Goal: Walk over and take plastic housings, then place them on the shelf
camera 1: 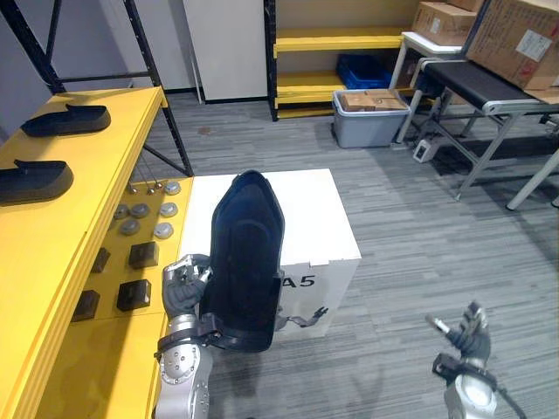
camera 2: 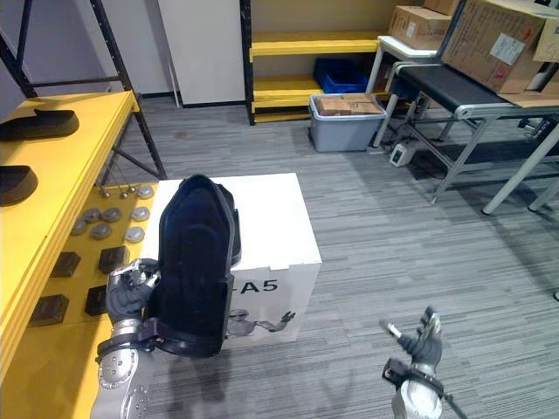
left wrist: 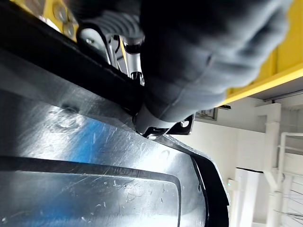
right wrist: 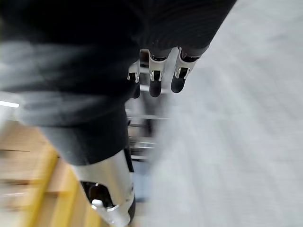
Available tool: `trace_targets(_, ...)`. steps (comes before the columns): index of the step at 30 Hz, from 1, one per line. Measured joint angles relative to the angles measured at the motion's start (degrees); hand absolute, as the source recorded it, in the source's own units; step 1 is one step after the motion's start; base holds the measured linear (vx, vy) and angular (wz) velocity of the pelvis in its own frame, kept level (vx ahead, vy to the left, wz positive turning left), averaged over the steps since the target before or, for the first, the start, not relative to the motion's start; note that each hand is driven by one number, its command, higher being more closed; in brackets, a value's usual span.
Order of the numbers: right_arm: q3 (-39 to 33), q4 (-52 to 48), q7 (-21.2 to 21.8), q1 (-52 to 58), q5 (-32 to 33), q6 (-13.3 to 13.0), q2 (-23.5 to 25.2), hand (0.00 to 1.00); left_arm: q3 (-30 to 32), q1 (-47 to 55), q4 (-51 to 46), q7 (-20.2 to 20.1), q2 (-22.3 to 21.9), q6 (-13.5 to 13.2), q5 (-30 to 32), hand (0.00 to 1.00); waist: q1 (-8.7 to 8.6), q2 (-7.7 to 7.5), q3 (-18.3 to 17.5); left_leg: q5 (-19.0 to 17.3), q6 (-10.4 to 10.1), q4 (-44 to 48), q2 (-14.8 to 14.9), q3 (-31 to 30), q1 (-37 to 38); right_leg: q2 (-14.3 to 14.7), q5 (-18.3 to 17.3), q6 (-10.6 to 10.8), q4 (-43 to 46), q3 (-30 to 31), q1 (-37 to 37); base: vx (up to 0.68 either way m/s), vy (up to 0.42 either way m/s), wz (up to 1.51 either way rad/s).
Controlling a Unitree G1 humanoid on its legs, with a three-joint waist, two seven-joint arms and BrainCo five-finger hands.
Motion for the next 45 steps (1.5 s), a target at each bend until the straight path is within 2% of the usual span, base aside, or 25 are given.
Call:
trace_targets(4, 0.4, 12.3, 2.5, 0.4, 2.2, 1.3, 1.1, 0.00, -0.2, 2.2, -0.3, -1.3, 0.0, -0.1, -0.3, 1.00, 0.05, 0.30, 0.6, 0.0, 0.0, 0.0, -0.1, -1.2, 0.3, -0.1, -0.3, 0.3, 0.2, -1.3, 0.9, -0.02, 0.007, 0.15)
trace_targets(5, 0.8, 15.7, 3.5, 0.8, 2.2, 1.9, 1.3, 0.00, -0.2, 3.2, -0.4, -1.6, -0.4, -0.1, -0.4, 1.00, 0.73, 0.38, 0.7, 0.0, 0.0, 0.0, -0.1, -1.4, 0.6, -0.2, -1.1, 0.4, 1.4, -1.4, 0.9, -0.04, 0.001, 0.18)
trace_targets(9, 3.6, 18.9, 4.4, 2.2, 1.9, 3.0, 2.1, 0.00, -0.8, 5.0, -0.9, -2.2, -0.8, -0.1, -0.4, 1.00, 1.50, 0.28, 1.0, -0.2, -0.3, -0.2, -0.4, -3.7, 0.8, -1.0, -4.1, 0.6, 6.1, -3.5, 0.6, -0.03, -0.015, 0.33)
trace_targets(12, 7.5, 19.2, 4.6, 2.1, 0.7, 3.4, 2.9, 0.00, -1.7, 5.9, -3.1, -2.3, -1.5, -0.1, -0.4, 1.00, 2.58, -0.27, 2.1, 0.2, 0.0, 0.8, -1.4, -8.3, -0.5, -2.6, -7.1, 0.8, 10.6, -8.2, 0.5, -0.02, -0.042, 0.87)
trace_targets(14, 9.5, 18.2, 4.5, 1.5, -0.3, 3.4, 3.1, 0.00, -2.5, 5.9, -5.9, -2.2, -2.3, -0.1, -0.4, 1.00, 2.93, -0.67, 2.7, -0.6, 0.8, 4.6, -3.0, -13.6, -5.6, -4.9, -9.1, 1.2, 13.5, -16.1, 0.6, -0.02, -0.038, 1.65)
trace_targets(15, 9.5, 18.0, 4.4, 1.1, -0.3, 3.4, 3.2, 0.00, -2.4, 5.8, -6.4, -2.1, -2.5, -0.2, -0.5, 1.00, 3.04, -0.61, 2.9, -1.1, 1.5, 5.3, -2.7, -11.7, -6.8, -5.2, -9.1, 1.2, 13.5, -18.3, 0.9, 0.01, -0.037, 1.80)
trace_targets(17, 9.1, 17.5, 4.2, -0.7, -0.6, 3.4, 2.7, 0.00, -2.2, 5.1, -6.5, -1.9, -2.7, -0.5, -0.5, 1.00, 2.94, -0.79, 4.0, -2.9, 4.0, 8.2, 0.2, 1.6, -9.8, -6.9, -9.1, 1.2, 12.7, -26.3, 3.4, 0.06, -0.021, 1.78)
trace_targets(18, 9.0, 17.5, 4.1, -1.1, -0.7, 3.4, 2.5, 0.00, -2.2, 4.9, -6.2, -1.8, -2.7, -0.5, -0.5, 1.00, 2.91, -0.73, 4.0, -2.9, 4.2, 9.6, 1.5, 6.0, -10.5, -7.1, -9.1, 1.2, 12.7, -28.2, 4.1, 0.12, 0.024, 1.62)
trace_targets(20, 9.0, 17.5, 3.7, -2.6, -2.0, 3.4, 1.1, 0.00, -2.4, 4.3, -5.2, -0.9, -2.7, -0.5, -0.5, 1.00, 2.64, -0.93, 4.2, -2.6, 4.9, 12.9, 4.6, 19.9, -10.5, -8.3, -9.0, 1.4, 12.7, -33.7, 7.2, 0.20, 0.080, 1.45)
trace_targets(22, 9.0, 17.5, 3.5, -3.3, -2.8, 3.4, 0.6, 0.00, -2.8, 3.6, -5.2, -0.8, -2.5, -0.5, -0.4, 1.00, 2.84, -1.22, 4.4, -2.3, 4.8, 13.1, 1.9, 17.7, -10.9, -10.3, -8.8, 1.7, 12.9, -36.6, 8.9, 0.23, 0.159, 1.20)
trace_targets(25, 8.8, 18.7, 3.5, -5.4, -4.3, 3.6, 1.3, 0.00, -2.2, 2.9, -5.1, -0.6, -2.4, -0.5, -0.2, 1.00, 2.84, -2.03, 5.1, -5.4, 6.9, 16.7, -1.6, 13.4, -12.4, -14.8, -7.6, 1.7, 19.7, -38.0, 9.8, 0.18, 0.187, 0.90)
trace_targets(26, 9.0, 18.8, 3.6, -5.8, -4.8, 3.8, 1.4, 0.00, -2.2, 2.9, -4.8, -0.6, -2.3, -0.4, -0.2, 1.00, 2.90, -1.94, 5.4, -6.2, 7.2, 17.6, -2.0, 12.6, -12.2, -15.8, -6.8, 1.0, 22.3, -37.5, 9.6, 0.17, 0.203, 0.85)
trace_targets(27, 9.6, 18.7, 3.8, -6.3, -5.4, 4.0, 1.4, 0.00, -2.2, 2.9, -4.6, -0.6, -2.1, -0.3, 0.0, 1.00, 2.72, -1.91, 5.8, -7.8, 7.7, 18.7, -3.0, 10.2, -11.2, -18.0, -3.9, -1.7, 29.1, -35.9, 9.2, 0.20, 0.219, 0.95)
trace_targets(28, 9.8, 18.6, 3.8, -6.3, -6.4, 4.1, 1.4, 0.00, -2.5, 2.9, -4.6, -0.4, -1.9, -0.3, 0.8, 1.00, 2.48, -1.75, 6.4, -8.9, 8.3, 18.7, -4.0, 7.5, -9.4, -19.6, 1.6, -9.1, 37.7, -29.5, 6.5, 0.21, 0.224, 1.07)
trace_targets(29, 9.9, 18.7, 3.8, -5.8, -6.6, 4.1, 1.5, 0.00, -2.9, 2.7, -4.5, -0.2, -1.9, -0.3, 1.2, 1.00, 1.96, -1.29, 6.7, -9.4, 7.9, 18.5, -4.0, 5.9, -8.8, -19.3, 3.0, -9.9, 41.6, -24.2, 4.1, 0.26, 0.175, 1.24)
trace_targets(30, 11.0, 18.6, 3.8, -5.6, -6.5, 4.1, 1.6, 0.00, -3.2, 1.3, -3.4, 0.7, -1.2, -0.3, 2.1, 1.00, 1.52, -1.10, 7.1, -10.0, 7.5, 18.1, -4.4, 2.6, -8.0, -15.5, -3.4, -3.5, 47.1, -12.9, -1.0, 0.21, 0.086, 1.22)
trace_targets(31, 11.7, 18.5, 3.8, -5.7, -6.5, 4.1, 1.8, 0.00, -3.3, 0.1, -2.3, 1.6, -1.0, -0.2, 2.6, 1.00, 1.42, -1.02, 7.2, -10.0, 7.5, 17.6, -4.8, 0.7, -7.1, -12.2, -7.3, -2.2, 48.2, -6.8, -4.4, 0.28, 0.070, 1.32)
trace_targets(32, 12.2, 18.6, 3.8, -5.3, -6.5, 4.1, 2.3, 0.00, -3.3, -0.9, -1.4, 2.7, -1.0, -0.2, 3.7, 1.00, 1.45, -1.13, 7.5, -9.7, 7.9, 17.1, -5.7, -1.1, -5.6, -9.3, -10.6, -1.3, 46.6, -1.0, -7.7, 0.24, 0.060, 1.04)
trace_targets(34, 13.1, 18.3, 3.9, -5.2, -6.5, 4.1, 3.0, 0.00, -4.2, -2.1, -1.0, 4.1, -1.0, -0.2, 4.6, 1.00, 1.10, -1.56, 7.9, -9.9, 7.8, 17.2, -7.3, -3.7, -4.1, -6.0, -13.2, 0.4, 40.0, 5.4, -10.8, 0.22, 0.025, 1.05)
trace_targets(37, 13.1, 13.6, 3.9, -2.1, -6.4, 4.1, 5.7, 0.00, -8.0, -3.3, -1.8, 5.4, -1.7, -0.2, 5.4, 1.00, 1.39, -1.58, 8.0, -12.4, 6.8, 19.8, -8.7, -8.9, -3.5, -1.3, -13.3, 1.3, 30.3, 13.4, -13.7, 0.16, -0.084, 1.21)
trace_targets(39, 14.2, 11.7, 3.9, 0.1, -6.4, 4.0, 6.3, 0.00, -9.6, -2.6, -3.6, 5.6, -1.9, -0.3, 5.7, 1.00, 1.81, -3.30, 7.0, -16.0, 5.9, 23.7, -9.6, -11.2, -4.5, -1.7, -10.4, 0.1, 25.5, 12.4, -13.1, 0.20, -0.227, 1.10)
trace_targets(40, 14.3, 11.8, 3.9, 1.1, -6.4, 4.1, 6.7, 0.00, -9.6, -2.6, -4.2, 5.7, -2.3, -0.5, 6.6, 1.00, 2.90, -4.77, 6.5, -18.4, 5.3, 26.6, -10.2, -12.8, -5.4, -2.5, -8.5, 2.2, 24.4, 10.9, -12.6, 0.23, -0.316, 0.97)
trace_targets(41, 14.2, 11.5, 3.9, 1.5, -6.3, 4.1, 6.7, 0.00, -10.2, -2.4, -4.1, 5.7, -3.0, -0.4, 6.6, 1.00, 2.83, -3.87, 5.6, -20.3, 3.6, 28.9, -7.7, -13.6, -6.9, -1.5, -8.6, 1.6, 22.6, 7.1, -10.9, 0.18, -0.279, 0.97)
trace_targets(43, 14.2, 10.8, 3.9, 2.1, -6.3, 4.1, 6.8, 0.00, -11.2, -2.7, -4.1, 5.7, -2.9, -0.5, 6.6, 1.00, 2.97, -3.62, 5.3, -20.1, 2.2, 28.8, -2.8, -9.9, -7.6, -0.1, -8.2, 0.5, 19.9, 3.5, -9.0, 0.16, -0.227, 0.79)
trace_targets(45, 14.2, 9.9, 3.9, 2.0, -6.3, 4.0, 6.7, 0.00, -11.6, -2.6, -3.3, 5.6, -2.9, -0.4, 6.5, 1.00, 3.60, -3.68, 5.3, -19.2, 1.4, 26.9, -2.1, -9.9, -6.3, 0.6, -8.0, 0.1, 18.2, 2.9, -7.4, 0.16, -0.146, 0.26)
